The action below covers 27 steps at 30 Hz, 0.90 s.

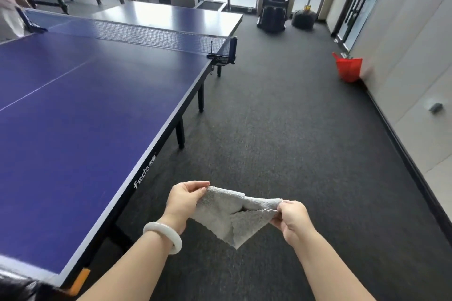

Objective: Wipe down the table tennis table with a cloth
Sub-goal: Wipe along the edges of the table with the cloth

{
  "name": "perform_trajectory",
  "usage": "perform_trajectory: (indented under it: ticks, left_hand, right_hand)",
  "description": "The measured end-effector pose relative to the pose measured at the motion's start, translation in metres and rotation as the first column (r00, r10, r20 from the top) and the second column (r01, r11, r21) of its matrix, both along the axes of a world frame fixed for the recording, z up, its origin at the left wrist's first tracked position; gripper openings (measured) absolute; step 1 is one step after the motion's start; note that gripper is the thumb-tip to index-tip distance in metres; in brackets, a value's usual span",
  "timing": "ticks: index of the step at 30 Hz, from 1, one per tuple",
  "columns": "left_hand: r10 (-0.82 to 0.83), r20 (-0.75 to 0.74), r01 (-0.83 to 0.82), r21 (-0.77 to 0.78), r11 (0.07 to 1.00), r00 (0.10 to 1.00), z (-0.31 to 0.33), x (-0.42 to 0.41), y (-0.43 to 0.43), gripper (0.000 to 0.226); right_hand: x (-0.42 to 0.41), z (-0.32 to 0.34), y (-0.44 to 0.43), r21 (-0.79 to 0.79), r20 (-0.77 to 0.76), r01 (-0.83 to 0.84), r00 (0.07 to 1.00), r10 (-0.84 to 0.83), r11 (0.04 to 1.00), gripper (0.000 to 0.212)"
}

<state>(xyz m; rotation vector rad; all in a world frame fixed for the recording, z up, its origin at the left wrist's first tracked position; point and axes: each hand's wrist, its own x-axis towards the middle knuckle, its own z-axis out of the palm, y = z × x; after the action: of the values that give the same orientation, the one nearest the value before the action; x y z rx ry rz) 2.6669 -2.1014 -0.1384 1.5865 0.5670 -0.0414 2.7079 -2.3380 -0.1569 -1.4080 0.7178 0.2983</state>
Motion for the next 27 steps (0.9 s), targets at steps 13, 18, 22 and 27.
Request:
perform_trajectory:
  ticks: [13,18,22,27]
  left_hand:
    - [0.014,0.076,-0.027,0.167,0.986,0.997,0.035,-0.095,-0.032,0.036]
    - [-0.067,0.036,0.048,0.388,0.920,0.997,0.050,-0.128,-0.009,0.042]
    - [-0.124,-0.090,0.151,0.720,0.678,0.988,0.051,-0.145,0.012,0.021]
    - [-0.112,-0.171,0.201,0.696,0.689,0.979,0.042,-0.158,0.061,0.006]
  right_hand:
    - [-0.077,0.013,-0.075,-0.253,0.246,-0.311,0.895,0.372,0.916,0.036]
    - [-0.090,0.005,-0.059,-0.435,0.193,-0.451,0.798,0.570,0.779,0.041]
    - [-0.090,-0.006,-0.032,-0.618,0.145,-0.484,0.704,0.695,0.620,0.031]
    - [-0.080,-0.018,0.016,-0.689,0.063,-0.525,0.644,0.763,0.500,0.016]
